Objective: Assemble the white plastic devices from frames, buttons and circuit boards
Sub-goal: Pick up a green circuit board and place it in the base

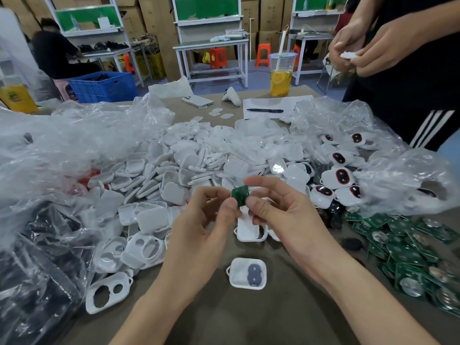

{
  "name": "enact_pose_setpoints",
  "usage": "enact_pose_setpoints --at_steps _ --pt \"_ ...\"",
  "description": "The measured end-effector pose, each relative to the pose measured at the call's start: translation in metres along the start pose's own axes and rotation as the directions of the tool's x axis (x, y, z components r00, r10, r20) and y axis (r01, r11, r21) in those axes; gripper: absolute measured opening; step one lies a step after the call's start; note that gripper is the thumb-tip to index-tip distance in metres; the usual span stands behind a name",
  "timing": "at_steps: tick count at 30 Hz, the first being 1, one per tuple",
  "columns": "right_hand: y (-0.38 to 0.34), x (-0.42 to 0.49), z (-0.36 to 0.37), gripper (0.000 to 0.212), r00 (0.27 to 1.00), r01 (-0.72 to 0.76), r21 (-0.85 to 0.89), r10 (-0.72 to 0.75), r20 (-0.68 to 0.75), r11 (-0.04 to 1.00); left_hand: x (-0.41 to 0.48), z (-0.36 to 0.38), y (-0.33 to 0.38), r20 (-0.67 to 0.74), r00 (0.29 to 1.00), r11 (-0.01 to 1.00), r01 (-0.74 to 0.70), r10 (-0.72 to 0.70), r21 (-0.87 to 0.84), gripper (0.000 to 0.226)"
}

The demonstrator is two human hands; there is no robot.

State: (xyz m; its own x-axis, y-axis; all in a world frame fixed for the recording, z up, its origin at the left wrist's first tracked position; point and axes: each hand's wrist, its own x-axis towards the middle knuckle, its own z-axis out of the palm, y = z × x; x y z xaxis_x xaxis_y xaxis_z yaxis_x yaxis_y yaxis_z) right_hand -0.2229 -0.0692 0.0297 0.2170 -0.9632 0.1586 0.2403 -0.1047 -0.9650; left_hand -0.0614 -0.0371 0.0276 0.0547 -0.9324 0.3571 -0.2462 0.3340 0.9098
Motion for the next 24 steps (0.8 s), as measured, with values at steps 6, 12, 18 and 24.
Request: enact_pose_setpoints --at_steps 6,12,18,24 --pt "0.002 0.001 -0.002 0.028 0.999 -0.027 -0.068 0.024 -0.032 0.997 0.009 -0.002 0.004 0.071 0.979 0.92 0.202 -0.189 -0.337 0.021" --pt "0.004 0.001 -0.004 0.025 0.998 -0.063 -0.072 0.063 -0.008 0.995 0.015 -0.004 0.0 0.179 0.956 0.795 0.292 -0.231 -0.533 0.029" --pt "0.004 0.0 -0.004 0.028 0.998 -0.06 -0.113 0.056 -0.039 0.992 0.016 -0.005 -0.004 0.198 0.948 0.79 0.318 -0.251 -0.524 0.023" --pt "0.005 -0.001 -0.005 0.008 0.995 0.036 -0.317 -0.063 -0.076 0.948 0.015 -0.006 -0.002 0.212 0.942 0.825 0.331 -0.261 -0.458 0.022"
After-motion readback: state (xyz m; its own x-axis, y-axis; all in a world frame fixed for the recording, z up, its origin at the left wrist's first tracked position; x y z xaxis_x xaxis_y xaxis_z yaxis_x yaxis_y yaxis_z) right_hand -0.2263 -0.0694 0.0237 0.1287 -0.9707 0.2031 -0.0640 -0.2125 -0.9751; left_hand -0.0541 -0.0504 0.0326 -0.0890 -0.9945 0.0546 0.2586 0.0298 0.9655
